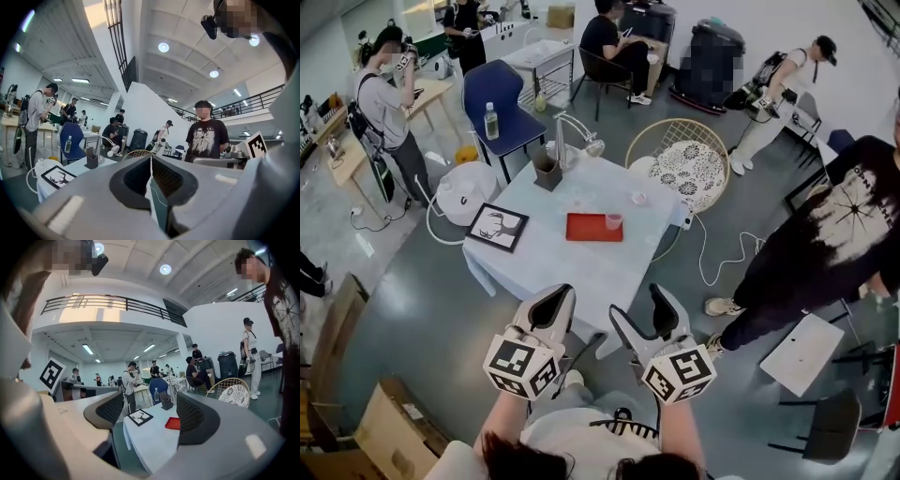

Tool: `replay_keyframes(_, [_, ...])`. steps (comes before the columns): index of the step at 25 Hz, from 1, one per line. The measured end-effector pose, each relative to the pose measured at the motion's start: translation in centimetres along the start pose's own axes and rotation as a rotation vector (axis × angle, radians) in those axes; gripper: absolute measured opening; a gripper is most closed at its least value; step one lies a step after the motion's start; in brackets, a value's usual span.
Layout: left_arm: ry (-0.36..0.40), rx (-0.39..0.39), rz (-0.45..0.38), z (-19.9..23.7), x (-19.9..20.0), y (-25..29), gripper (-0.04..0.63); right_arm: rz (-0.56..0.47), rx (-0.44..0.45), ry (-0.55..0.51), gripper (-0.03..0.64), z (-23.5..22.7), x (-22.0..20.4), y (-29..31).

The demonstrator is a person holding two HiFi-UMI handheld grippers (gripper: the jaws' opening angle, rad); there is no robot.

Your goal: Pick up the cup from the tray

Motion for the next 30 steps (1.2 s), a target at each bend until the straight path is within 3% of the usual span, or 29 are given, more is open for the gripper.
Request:
replay_keyframes(6, [-0.008, 0.005, 0.003, 2.5, 0.6, 1.1, 0.0, -0.026, -0.007, -0.039, 0.405, -1.4, 2.1, 3.6])
replay_keyframes(16, [-0.035, 0.032, -0.015, 5.7, 2.2, 6.2, 0.0, 0.02, -0.044, -0.096, 0.434, -5.6, 3.4, 9.0])
replay_keyframes(23, [-0.081, 0.091, 0.046, 8.6, 0.9, 11.0, 0.0, 0.071, -0.053, -0.118, 0.437, -10.5, 2.3, 14.6])
replay_keyframes(30, [-0.119, 0.155, 0.038, 11.3, -0.2, 16.9, 0.0, 0.141, -0.056, -0.149, 0.451, -15.6, -0.4, 20.4])
Point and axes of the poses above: the fingertips, and each gripper's own axes: y forward along the fingers, z to its left, x out of its top, the point moved 9 cm from there along -y, backward along the fingers, and after that the axes turned 12 degrees about z, right-handed, at the moved point
